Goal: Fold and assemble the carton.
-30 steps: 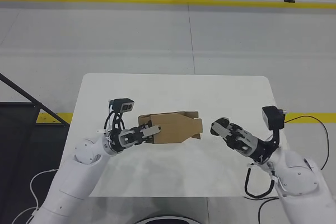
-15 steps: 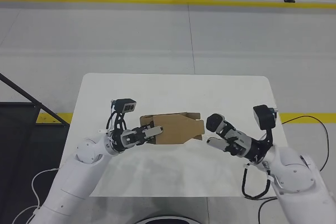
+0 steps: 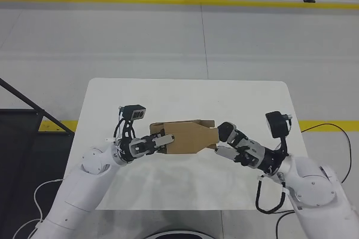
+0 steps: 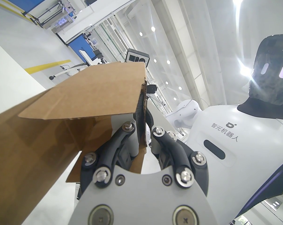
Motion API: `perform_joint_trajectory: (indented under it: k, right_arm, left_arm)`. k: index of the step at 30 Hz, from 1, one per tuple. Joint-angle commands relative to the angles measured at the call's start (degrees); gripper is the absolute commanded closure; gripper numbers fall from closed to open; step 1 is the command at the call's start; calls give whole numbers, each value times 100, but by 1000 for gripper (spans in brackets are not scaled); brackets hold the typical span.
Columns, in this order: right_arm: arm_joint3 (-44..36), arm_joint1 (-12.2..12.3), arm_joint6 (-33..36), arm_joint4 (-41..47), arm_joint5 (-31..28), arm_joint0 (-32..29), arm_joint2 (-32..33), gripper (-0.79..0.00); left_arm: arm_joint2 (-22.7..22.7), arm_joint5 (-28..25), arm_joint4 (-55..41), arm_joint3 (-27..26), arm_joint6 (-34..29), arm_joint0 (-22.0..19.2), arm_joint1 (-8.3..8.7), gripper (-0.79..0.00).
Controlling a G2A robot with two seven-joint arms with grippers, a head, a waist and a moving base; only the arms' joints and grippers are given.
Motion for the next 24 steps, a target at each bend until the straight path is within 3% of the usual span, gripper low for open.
perform_joint_trajectory:
  k: [1,7,14,24]
  right_arm:
    - [-13,1,41,7,53,28,-19,-529]
    - [-7,0,63,58,153,65,-56,-493]
    - [49,3,117,277,255,90,-43,-363]
    - [88,8,287,288,441,180,-105,-360]
  left_arm:
    - [-2,-5,1,-6,5,3,4,0]
    - [0,-8,2,-16,8,12,16,0]
    - [9,-10,11,-31,10,14,27,0]
    - [30,-31,14,-94,31,27,47,0]
